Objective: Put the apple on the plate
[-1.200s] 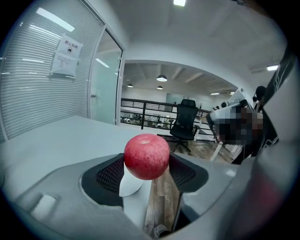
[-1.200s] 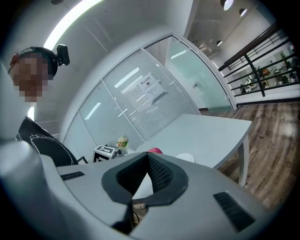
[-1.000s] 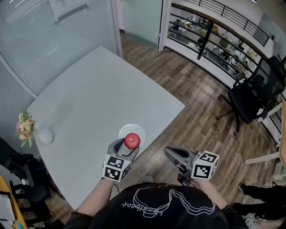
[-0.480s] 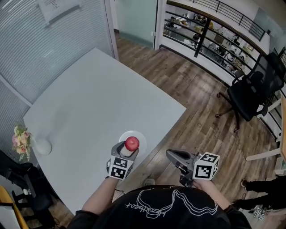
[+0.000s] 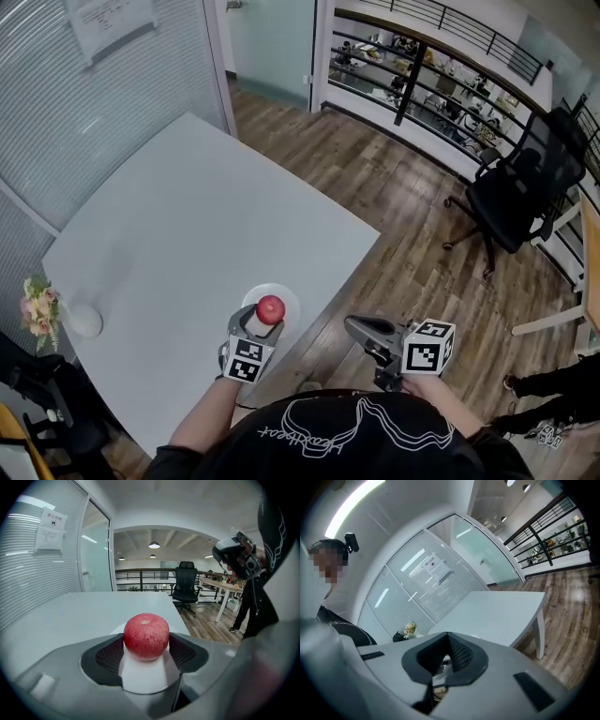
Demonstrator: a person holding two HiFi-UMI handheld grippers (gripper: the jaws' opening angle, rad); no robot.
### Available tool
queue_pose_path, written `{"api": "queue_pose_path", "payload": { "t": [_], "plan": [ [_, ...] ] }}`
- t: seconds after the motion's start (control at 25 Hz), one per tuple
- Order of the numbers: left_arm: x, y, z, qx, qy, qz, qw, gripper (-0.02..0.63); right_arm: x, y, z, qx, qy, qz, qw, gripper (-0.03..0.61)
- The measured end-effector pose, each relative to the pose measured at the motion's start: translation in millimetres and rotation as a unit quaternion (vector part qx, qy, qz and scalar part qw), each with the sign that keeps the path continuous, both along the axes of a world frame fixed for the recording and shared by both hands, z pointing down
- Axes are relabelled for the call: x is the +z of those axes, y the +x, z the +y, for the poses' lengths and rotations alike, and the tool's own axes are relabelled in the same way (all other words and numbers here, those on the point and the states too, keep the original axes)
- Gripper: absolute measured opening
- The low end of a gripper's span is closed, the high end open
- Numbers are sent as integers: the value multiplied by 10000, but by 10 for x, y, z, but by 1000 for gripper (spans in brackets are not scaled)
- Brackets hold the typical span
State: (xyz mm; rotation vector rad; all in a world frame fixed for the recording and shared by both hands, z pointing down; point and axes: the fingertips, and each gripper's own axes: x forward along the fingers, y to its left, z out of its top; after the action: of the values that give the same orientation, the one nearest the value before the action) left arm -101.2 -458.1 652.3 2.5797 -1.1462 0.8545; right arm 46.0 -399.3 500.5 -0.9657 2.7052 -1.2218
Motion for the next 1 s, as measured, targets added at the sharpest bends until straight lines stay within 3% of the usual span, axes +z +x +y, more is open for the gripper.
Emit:
{"api": "queue_pose_path", "payload": {
  "t": [0.56, 0.84, 1.0],
  "plan": [
    [7, -70, 92, -106, -205, 216, 9995, 334, -48, -104, 145, -123, 101, 42, 9999, 9],
    [-214, -154, 243, -399, -268, 301, 9984, 336, -120, -73, 220, -142, 293, -71, 9994, 9],
    [-548, -210, 366, -634, -240, 590, 9960, 336, -171, -87, 330, -339, 460, -59, 9983, 9]
  ]
}}
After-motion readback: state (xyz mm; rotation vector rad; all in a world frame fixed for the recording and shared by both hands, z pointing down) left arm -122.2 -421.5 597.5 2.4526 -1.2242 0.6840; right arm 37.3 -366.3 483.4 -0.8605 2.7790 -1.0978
